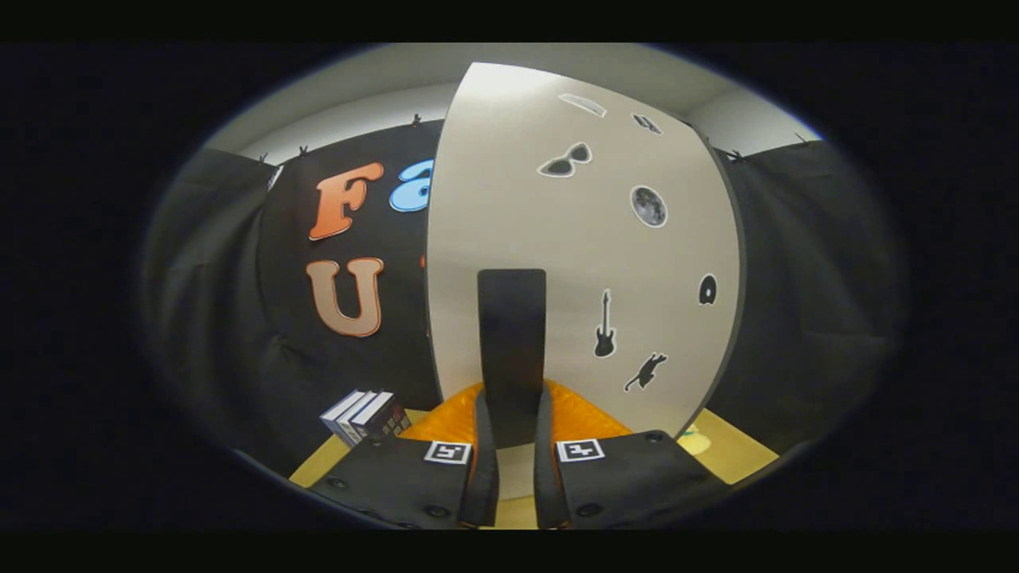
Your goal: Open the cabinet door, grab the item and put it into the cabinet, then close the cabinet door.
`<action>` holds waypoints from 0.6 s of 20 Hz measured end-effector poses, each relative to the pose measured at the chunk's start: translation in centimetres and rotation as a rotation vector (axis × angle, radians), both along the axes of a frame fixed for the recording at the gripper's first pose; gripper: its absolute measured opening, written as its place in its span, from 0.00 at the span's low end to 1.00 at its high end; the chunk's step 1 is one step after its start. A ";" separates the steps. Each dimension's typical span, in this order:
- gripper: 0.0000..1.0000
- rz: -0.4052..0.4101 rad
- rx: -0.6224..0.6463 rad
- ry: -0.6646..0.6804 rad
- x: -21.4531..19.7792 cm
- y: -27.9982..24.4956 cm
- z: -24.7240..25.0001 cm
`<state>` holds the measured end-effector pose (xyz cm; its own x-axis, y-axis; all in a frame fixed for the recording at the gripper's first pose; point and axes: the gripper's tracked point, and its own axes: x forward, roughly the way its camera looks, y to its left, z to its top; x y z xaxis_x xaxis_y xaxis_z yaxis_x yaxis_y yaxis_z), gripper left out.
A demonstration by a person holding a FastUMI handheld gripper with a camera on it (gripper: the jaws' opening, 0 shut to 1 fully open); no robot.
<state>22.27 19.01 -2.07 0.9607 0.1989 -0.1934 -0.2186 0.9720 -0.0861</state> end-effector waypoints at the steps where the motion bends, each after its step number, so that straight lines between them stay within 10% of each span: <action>1: 0.26 -0.022 -0.028 -0.010 -0.2 -0.7 0.2; 12: 0.25 -0.112 -0.018 -0.031 -3.0 -4.8 1.0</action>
